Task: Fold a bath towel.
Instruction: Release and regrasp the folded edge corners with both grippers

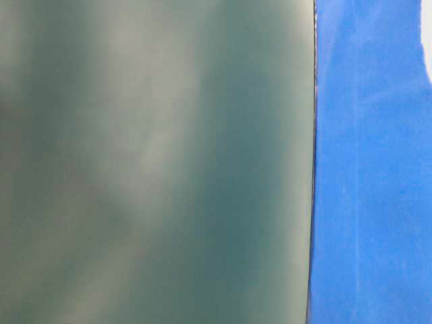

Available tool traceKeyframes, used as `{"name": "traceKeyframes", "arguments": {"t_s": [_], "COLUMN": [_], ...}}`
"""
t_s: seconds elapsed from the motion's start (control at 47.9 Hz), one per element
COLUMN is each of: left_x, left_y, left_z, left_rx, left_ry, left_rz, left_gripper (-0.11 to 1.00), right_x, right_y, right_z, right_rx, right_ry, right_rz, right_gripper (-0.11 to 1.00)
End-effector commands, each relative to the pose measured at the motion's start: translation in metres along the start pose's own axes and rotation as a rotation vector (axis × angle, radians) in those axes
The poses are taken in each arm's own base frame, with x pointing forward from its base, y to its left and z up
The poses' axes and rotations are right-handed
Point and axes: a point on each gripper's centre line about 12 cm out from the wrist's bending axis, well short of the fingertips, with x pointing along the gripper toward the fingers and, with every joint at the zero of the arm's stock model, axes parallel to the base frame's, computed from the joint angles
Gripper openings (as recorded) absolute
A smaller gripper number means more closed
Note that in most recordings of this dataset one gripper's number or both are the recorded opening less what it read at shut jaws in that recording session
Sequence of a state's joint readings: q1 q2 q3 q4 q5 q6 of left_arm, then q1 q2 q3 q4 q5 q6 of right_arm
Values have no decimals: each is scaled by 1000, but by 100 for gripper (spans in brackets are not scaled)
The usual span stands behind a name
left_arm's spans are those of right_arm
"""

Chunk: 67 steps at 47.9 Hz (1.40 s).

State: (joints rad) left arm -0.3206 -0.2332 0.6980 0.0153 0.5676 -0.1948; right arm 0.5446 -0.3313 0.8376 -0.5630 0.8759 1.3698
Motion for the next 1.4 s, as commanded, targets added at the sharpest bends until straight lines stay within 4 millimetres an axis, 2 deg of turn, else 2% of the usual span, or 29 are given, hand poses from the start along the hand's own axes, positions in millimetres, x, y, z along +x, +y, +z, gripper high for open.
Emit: {"name": "traceKeyframes", "arguments": {"t_s": [0.0,0.125,0.272,0.439,0.585,0.794,0.919,0.982,1.107,1.149,1.274,1.378], "left_x": [3,13,27,44,54,55,55,55,53,51,41,23], "left_y": [23,50,62,70,74,75,75,75,74,74,71,65], "left_z": [-6,-29,-52,-86,-101,-103,-103,-103,-102,-100,-88,-71], "left_rx": [-41,-96,-124,-157,-174,-183,-189,-189,-198,-203,-200,-187], "left_ry": [5,25,-17,14,58,66,81,92,121,127,134,118], "left_rz": [38,80,92,102,111,113,113,114,114,115,108,99], "left_gripper": [68,68,68,68,68,67,60,47,18,12,12,12], "right_x": [8,33,53,62,70,77,76,76,75,73,63,44], "right_y": [-19,-54,-81,-93,-88,-67,-62,-63,-62,-61,-59,-58], "right_z": [4,-3,-13,-27,-34,-43,-46,-47,-47,-46,-39,-26], "right_rx": [19,32,49,50,72,73,57,60,73,76,89,94], "right_ry": [-28,-18,8,39,64,103,123,129,134,130,102,68], "right_rz": [63,61,43,28,72,146,138,127,127,133,151,134], "right_gripper": [60,60,60,60,60,60,57,49,17,14,14,14]}}
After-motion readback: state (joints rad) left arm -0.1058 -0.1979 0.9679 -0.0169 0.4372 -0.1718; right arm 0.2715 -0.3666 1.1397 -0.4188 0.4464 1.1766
